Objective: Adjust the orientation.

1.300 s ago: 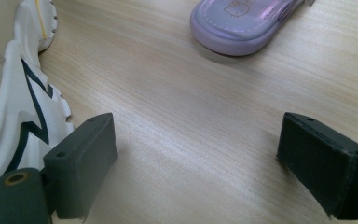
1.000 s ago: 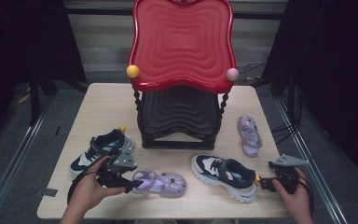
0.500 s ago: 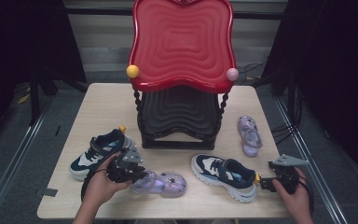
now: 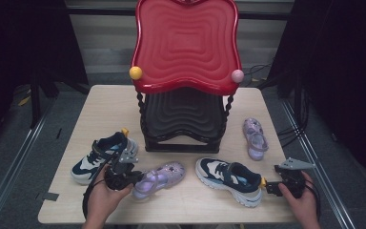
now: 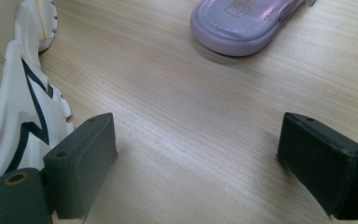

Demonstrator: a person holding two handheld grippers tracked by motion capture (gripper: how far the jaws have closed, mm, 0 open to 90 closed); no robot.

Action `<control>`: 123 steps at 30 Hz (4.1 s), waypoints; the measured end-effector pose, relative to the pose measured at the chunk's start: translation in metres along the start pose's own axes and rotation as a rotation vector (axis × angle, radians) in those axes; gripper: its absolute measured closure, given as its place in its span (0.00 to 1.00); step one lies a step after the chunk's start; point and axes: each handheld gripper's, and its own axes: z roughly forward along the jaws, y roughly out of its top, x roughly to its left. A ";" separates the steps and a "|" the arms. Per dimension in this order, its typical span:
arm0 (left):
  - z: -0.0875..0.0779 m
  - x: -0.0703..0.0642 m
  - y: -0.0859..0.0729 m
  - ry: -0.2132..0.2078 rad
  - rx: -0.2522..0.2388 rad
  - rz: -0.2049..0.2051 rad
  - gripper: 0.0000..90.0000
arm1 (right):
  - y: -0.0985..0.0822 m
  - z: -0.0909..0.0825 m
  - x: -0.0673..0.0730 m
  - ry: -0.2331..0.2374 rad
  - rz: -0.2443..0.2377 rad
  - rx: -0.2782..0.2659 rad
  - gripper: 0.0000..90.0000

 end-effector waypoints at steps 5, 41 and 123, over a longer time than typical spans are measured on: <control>-0.004 -0.006 -0.003 -0.038 0.001 -0.021 0.86 | 0.000 0.000 0.000 0.000 0.000 0.000 0.12; 0.021 0.005 -0.005 -0.115 -0.160 0.154 0.81 | 0.000 0.000 0.000 0.000 0.000 0.000 0.12; -0.037 -0.030 0.070 0.072 -0.442 0.058 0.92 | 0.002 0.002 -0.001 0.000 -0.004 -0.002 0.12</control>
